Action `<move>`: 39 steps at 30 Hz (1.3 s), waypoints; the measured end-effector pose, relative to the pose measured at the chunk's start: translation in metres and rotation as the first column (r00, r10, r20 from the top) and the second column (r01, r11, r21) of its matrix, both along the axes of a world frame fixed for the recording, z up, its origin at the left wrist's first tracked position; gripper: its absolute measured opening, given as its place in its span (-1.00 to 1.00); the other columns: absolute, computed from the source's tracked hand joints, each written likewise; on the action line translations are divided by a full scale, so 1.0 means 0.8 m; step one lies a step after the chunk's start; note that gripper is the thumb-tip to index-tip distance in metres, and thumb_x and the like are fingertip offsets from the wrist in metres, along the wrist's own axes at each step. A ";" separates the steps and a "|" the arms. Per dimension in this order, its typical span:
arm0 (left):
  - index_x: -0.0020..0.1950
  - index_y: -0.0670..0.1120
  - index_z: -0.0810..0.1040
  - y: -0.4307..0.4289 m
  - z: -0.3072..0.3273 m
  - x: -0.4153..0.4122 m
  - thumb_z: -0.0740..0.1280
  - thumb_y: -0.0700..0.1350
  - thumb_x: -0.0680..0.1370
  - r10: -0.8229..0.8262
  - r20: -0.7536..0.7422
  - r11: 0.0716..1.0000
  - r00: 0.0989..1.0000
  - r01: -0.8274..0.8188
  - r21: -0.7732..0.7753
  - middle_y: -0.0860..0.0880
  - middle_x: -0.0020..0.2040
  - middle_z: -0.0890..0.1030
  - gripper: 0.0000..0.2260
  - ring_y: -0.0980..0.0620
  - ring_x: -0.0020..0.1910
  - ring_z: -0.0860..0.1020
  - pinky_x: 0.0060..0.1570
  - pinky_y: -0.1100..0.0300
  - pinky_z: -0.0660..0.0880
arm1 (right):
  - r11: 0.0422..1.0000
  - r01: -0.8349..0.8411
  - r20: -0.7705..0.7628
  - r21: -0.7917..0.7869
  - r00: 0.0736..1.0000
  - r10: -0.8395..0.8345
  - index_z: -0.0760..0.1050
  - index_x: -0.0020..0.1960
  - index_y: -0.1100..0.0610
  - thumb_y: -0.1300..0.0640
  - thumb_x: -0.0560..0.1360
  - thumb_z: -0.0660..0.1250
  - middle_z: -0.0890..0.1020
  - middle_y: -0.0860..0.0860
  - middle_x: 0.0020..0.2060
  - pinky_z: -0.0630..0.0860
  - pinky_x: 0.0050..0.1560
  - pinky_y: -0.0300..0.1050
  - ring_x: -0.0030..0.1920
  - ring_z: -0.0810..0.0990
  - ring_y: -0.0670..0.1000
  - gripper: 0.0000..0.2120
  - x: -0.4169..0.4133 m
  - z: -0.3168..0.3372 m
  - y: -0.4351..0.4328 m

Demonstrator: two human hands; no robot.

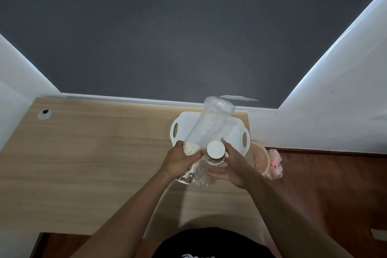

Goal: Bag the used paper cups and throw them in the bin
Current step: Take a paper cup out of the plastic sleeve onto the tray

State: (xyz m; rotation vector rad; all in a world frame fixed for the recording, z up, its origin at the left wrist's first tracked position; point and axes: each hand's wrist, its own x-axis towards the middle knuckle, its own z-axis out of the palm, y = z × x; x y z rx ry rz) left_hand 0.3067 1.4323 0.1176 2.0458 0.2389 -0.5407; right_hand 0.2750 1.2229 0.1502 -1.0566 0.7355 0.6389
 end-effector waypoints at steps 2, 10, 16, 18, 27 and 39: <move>0.23 0.03 0.54 -0.003 0.002 -0.005 0.61 0.38 0.37 -0.042 -0.005 0.999 0.999 0.042 -0.002 0.12 0.04 0.71 -0.37 0.17 -0.05 0.67 -0.20 0.25 0.49 | 0.997 -0.047 -0.052 0.068 0.997 0.051 0.61 0.35 0.16 -0.22 0.62 0.42 0.77 0.16 0.13 0.61 0.36 0.39 0.22 0.75 0.29 -0.49 0.004 -0.002 -0.007; 0.16 -0.02 0.56 0.001 0.005 0.016 0.64 0.26 0.43 0.071 0.021 0.997 0.997 -0.071 -0.037 0.05 -0.06 0.74 -0.49 0.14 -0.35 0.69 -0.37 0.32 0.53 | 0.980 0.198 -0.063 0.016 0.978 -0.196 0.59 0.24 0.21 0.03 0.60 0.51 0.64 0.19 0.23 0.66 0.27 0.39 0.24 0.68 0.25 -0.67 0.034 -0.023 -0.018; 0.17 0.01 0.57 0.028 -0.005 0.027 0.65 0.29 0.40 0.086 0.002 0.996 0.996 -0.086 -0.005 0.04 -0.06 0.74 -0.46 0.12 -0.37 0.68 -0.40 0.29 0.52 | 0.972 0.233 -0.135 -0.001 0.964 -0.231 0.59 0.34 0.23 0.16 0.47 0.59 0.52 0.22 0.42 0.72 0.16 0.31 0.33 0.66 0.33 -0.52 0.058 -0.031 -0.023; 0.17 0.03 0.57 0.032 -0.006 0.029 0.64 0.31 0.39 0.077 -0.004 0.997 0.997 -0.077 -0.010 0.03 -0.04 0.75 -0.46 0.10 -0.33 0.68 -0.36 0.27 0.53 | 0.970 0.240 -0.165 0.027 0.959 -0.232 0.58 0.36 0.20 0.15 0.46 0.60 0.52 0.24 0.42 0.72 0.18 0.31 0.24 0.71 0.42 -0.50 0.064 -0.035 -0.022; 0.18 0.02 0.57 0.037 -0.012 0.032 0.66 0.24 0.41 0.063 -0.022 0.997 0.998 -0.063 -0.040 0.02 -0.07 0.75 -0.49 0.14 -0.42 0.63 -0.43 0.29 0.49 | 0.917 0.399 -0.284 -0.006 0.879 -0.384 0.33 0.48 0.08 -0.05 0.65 0.47 0.29 0.25 0.40 0.71 0.12 0.30 0.09 0.74 0.47 -0.48 0.081 -0.049 -0.019; 0.26 0.10 0.61 0.046 -0.022 0.033 0.78 0.18 0.22 -0.053 -0.040 0.999 0.998 0.053 0.009 0.14 0.07 0.73 -0.31 0.20 -0.01 0.69 -0.11 0.32 0.53 | 0.844 0.217 0.309 -0.491 0.949 -0.065 0.62 0.30 0.12 -0.02 0.72 0.36 0.74 0.02 0.24 0.65 0.31 0.16 0.29 0.71 0.17 -0.74 0.095 -0.008 -0.073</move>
